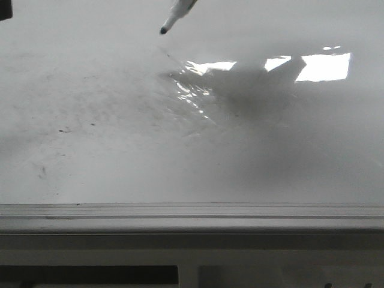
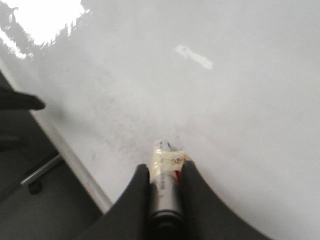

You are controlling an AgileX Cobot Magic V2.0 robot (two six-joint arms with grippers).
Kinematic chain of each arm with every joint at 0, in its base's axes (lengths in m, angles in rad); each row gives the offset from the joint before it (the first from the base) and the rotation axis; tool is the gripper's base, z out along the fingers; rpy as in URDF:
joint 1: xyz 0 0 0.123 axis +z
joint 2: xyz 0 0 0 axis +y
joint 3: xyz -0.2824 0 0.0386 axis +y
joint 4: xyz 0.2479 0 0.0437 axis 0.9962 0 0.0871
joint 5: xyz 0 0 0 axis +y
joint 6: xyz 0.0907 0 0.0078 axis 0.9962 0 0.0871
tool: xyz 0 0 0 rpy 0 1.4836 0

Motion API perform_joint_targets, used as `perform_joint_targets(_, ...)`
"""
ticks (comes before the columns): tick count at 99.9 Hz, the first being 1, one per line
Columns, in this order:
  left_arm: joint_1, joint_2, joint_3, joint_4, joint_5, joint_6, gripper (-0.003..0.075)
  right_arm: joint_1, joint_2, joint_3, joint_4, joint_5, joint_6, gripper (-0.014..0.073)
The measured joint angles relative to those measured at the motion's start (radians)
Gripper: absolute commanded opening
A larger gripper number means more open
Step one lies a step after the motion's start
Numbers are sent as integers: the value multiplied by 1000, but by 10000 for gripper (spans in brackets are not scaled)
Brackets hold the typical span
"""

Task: Write number 8 on whiteboard

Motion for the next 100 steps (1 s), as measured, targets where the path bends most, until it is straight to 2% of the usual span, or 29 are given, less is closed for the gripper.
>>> perform_joint_targets(17, 0, 0, 0, -4, 3, 0, 251, -71, 53, -27, -10, -6, 0, -43)
perform_joint_targets(40, 0, 0, 0, -4, 4, 0, 251, -72, 133, -38, 33, -11, 8, -43)
perform_joint_targets(71, 0, 0, 0, -4, 5, 0, 251, -75, 56, 5, -8, 181, 38, -43)
perform_joint_targets(83, 0, 0, 0, -4, 6, 0, 251, -53, 66, 38, 44, 132, 43, -43)
perform_joint_targets(93, 0, 0, 0, -4, 6, 0, 251, -12, 93, 47, 40, 46, 46, -43)
perform_joint_targets(100, 0, 0, 0, -4, 8, 0, 251, -7, 98, 49, 10, 17, 94, -43)
